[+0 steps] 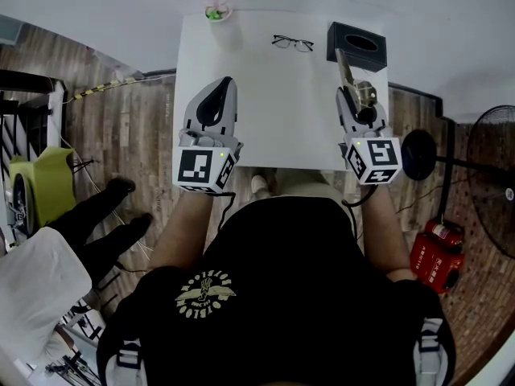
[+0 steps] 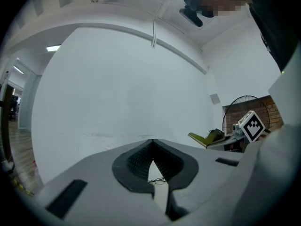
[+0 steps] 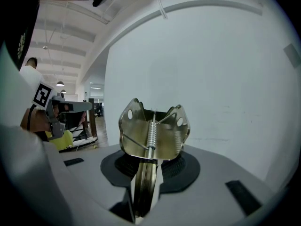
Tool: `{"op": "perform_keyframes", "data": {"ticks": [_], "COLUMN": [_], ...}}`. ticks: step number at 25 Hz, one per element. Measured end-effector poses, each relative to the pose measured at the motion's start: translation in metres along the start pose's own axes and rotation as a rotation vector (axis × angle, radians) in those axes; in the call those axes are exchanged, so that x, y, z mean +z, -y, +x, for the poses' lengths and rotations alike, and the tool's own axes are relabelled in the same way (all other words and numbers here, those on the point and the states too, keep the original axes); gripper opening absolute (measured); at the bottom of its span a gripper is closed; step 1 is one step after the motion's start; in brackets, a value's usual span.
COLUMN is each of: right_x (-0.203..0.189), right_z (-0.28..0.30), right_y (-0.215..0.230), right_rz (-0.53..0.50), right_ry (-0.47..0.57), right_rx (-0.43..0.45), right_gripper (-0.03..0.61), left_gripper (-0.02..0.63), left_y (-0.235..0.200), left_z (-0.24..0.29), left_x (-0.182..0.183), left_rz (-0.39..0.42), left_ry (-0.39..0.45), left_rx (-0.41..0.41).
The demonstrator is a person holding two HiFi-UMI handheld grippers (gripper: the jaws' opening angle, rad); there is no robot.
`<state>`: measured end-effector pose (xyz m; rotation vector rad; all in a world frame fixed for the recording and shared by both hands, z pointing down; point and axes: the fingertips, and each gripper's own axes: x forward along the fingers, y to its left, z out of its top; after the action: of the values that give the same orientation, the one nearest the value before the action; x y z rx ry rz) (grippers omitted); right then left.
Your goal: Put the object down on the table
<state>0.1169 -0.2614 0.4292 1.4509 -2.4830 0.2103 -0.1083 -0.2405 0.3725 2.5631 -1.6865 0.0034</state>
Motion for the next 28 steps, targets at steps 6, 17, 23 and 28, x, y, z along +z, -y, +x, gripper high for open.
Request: {"op": "perform_keyframes", "data": {"ticks": [6,17,23,28], "right_x": [-0.018,-0.063,-0.090,-0.113], "right_z": [0.009,0.021,0.028,0.034], "right_y": [-0.003,-0.011,-0.014,-0.012], "right_rz": [0.006,0.025,0.056,0.078], "right_ry": [-0.031,-0.114,-0.164,-0.208], "right_rx": [0.002,0.016,0.026,0.023], "right_gripper": [0.094,0.094,0.094,0.094], "left_gripper": [0.006,0.006,0.006,0.006], "left_y": [-0.003,-0.004,-0.006,-0.012], "left_z": [-0.003,-0.006,-0.010,-0.013], "left_x": [0.002,-0.001,0.000,-0.004], "left_rz": [0.003,-0.004,-0.008,-0.010], "left_ry": [0.006,0.002,0.002,-0.006], "left_rx": [0.000,-0.003,-0.003,0.009]}}
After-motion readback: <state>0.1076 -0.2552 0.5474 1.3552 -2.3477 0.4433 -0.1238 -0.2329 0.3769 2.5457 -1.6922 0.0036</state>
